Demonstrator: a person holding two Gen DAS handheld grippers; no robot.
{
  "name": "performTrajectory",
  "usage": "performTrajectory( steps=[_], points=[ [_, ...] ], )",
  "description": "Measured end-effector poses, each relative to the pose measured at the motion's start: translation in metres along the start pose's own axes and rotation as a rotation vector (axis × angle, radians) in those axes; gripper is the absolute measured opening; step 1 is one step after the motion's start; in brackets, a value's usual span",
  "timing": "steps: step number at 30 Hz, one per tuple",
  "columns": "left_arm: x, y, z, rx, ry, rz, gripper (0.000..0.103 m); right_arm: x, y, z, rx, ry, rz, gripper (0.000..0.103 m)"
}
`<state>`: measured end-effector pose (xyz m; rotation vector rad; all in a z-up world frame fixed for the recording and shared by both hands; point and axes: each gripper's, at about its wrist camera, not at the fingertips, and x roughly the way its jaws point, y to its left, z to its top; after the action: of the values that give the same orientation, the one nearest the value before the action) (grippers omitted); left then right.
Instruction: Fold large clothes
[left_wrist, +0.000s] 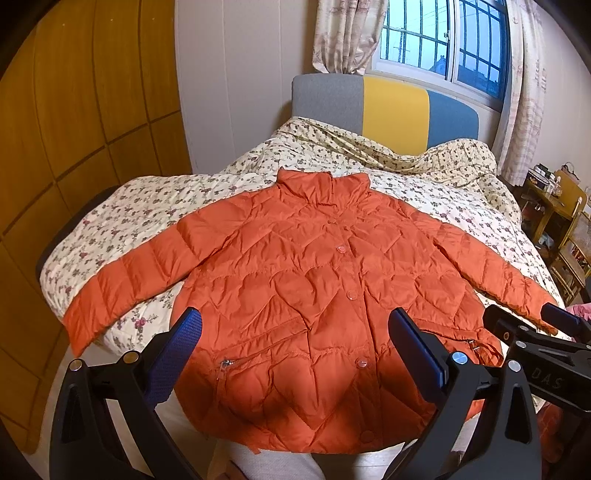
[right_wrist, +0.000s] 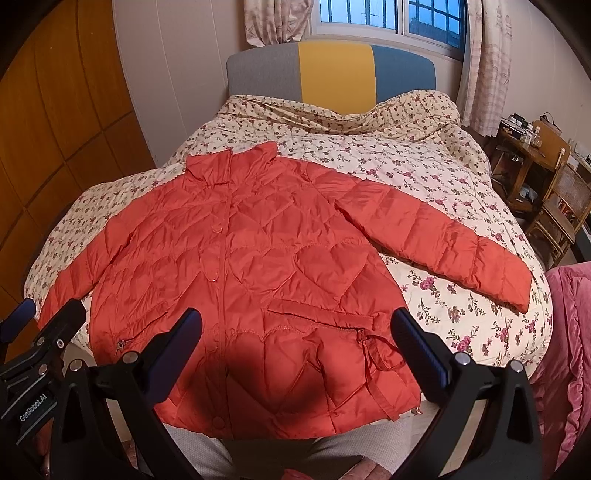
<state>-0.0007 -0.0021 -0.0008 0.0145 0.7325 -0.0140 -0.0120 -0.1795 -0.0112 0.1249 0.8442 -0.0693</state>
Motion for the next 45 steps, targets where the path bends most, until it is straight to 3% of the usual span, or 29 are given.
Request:
performTrajectory(
  steps=[24,45],
  points=[
    [0.001,-0.002,0.001,-0.003,0.001,-0.003,0.100,0.003,-0.001,-0.003,0.001,0.011,0.004,0.101],
    [0.019,0.006,0.000,-0.024,0.054,-0.011,0.100,0.023,0.002,0.001,-0.011,0.054,-0.003,0.101]
  ],
)
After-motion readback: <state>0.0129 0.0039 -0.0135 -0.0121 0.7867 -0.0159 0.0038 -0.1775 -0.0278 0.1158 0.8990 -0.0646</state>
